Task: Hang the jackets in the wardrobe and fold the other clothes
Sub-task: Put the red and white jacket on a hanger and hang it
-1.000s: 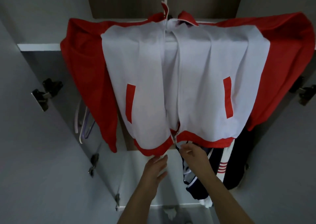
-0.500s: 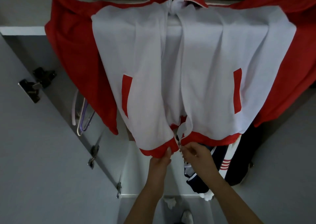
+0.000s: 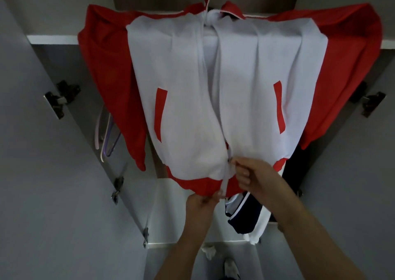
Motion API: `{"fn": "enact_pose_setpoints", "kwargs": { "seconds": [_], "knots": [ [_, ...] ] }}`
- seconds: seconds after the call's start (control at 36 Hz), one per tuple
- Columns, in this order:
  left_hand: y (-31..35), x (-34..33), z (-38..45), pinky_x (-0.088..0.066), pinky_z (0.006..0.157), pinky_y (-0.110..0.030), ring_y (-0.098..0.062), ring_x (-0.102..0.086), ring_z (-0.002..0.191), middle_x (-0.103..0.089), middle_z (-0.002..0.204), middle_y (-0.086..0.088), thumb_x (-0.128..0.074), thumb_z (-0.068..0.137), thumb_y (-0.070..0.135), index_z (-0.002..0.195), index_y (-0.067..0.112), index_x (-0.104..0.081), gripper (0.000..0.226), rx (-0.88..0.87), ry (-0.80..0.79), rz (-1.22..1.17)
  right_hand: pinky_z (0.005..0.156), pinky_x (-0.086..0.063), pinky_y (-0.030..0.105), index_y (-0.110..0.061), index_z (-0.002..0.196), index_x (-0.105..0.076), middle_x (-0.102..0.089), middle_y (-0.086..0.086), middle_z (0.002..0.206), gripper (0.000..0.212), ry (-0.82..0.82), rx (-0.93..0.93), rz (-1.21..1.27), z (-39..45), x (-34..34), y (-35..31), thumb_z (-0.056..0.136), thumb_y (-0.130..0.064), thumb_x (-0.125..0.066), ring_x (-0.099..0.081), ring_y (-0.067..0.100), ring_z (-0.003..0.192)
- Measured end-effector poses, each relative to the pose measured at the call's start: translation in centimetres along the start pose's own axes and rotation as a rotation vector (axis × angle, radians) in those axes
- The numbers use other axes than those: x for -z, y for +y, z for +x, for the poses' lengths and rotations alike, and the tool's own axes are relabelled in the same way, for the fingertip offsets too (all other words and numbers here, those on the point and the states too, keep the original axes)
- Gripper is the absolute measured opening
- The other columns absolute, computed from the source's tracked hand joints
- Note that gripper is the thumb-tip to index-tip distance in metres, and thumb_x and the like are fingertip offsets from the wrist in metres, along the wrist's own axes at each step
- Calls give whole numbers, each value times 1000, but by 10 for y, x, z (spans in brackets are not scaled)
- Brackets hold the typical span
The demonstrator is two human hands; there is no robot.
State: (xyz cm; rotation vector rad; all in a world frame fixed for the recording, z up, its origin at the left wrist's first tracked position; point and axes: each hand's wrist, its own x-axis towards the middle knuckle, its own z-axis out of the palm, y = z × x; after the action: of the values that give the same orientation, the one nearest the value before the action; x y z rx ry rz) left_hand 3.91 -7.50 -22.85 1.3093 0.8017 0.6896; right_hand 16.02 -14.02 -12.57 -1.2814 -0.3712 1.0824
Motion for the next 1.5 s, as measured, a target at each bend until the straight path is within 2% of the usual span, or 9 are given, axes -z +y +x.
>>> {"fn": "enact_pose_setpoints", "kwargs": {
  "seconds": [0.19,0.33,0.53,0.64,0.72,0.86,1.14,1.25,1.5],
  "knots": [
    [3,23,-12,-47,65,-13,-7,-59,64,-67,69,-3,-71,85,22,71,5,-70,22,114,14,10,38,-30,17,-7,84,-63,-35,-8,46,20,-50,251,-102,-7,-29,-81,97,-16,-50,-33,6,40],
    [24,53,-10,-48,60,-12,-2,-64,68,-72,81,8,-58,95,30,82,21,-65,17,118,-151,334,41,-36,19,-5,81,-72,-43,-5,44,18,31,411,-463,-12,-53,-108,90,-19,-64,-40,9,40],
    [105,64,8,-55,66,-26,-7,-62,71,-64,72,10,-69,85,36,74,20,-61,22,-320,151,399,39,-33,21,-12,66,-56,-37,-4,43,29,-40,294,-553,-11,-63,-116,92,-24,-60,-36,11,37],
    [148,26,20,-48,73,-13,0,-56,86,-54,96,22,-75,77,43,96,33,-53,31,-462,101,415,40,-31,21,-12,64,-59,-36,-3,45,30,-78,282,-544,-9,-64,-117,92,-25,-61,-35,12,39],
    [163,4,29,-49,84,-16,-4,-59,90,-60,99,14,-74,78,43,97,29,-53,32,-505,60,381,41,-33,22,-11,68,-65,-39,-2,46,29,-127,273,-566,-8,-65,-121,92,-25,-60,-37,13,41],
    [169,1,36,-45,68,-5,7,-61,76,-65,77,14,-65,89,28,82,29,-59,9,-556,-14,240,40,-32,20,-10,76,-69,-39,-3,49,27,-203,203,-532,-6,-63,-137,93,-28,-59,-37,10,43],
    [157,27,55,-39,54,-9,5,-48,52,-51,52,18,-76,80,16,60,21,-47,36,-485,-23,259,33,-33,14,-9,70,-63,-42,-5,49,29,-290,34,-9,12,-69,-217,94,-18,-50,-38,4,38],
    [156,37,63,-35,52,-10,2,-40,48,-44,48,16,-78,77,16,59,17,-43,40,-450,-33,335,32,-34,15,-9,77,-58,-42,-6,48,12,-343,39,-34,19,-71,-246,86,-16,-55,-39,4,37],
    [223,16,69,-45,63,-7,7,-60,76,-65,85,12,-78,78,20,83,28,-59,22,-596,7,360,33,-39,15,-6,74,-65,-46,-3,51,21,-403,71,-175,41,-66,-280,86,-21,-57,-43,5,37]
  ]
}}
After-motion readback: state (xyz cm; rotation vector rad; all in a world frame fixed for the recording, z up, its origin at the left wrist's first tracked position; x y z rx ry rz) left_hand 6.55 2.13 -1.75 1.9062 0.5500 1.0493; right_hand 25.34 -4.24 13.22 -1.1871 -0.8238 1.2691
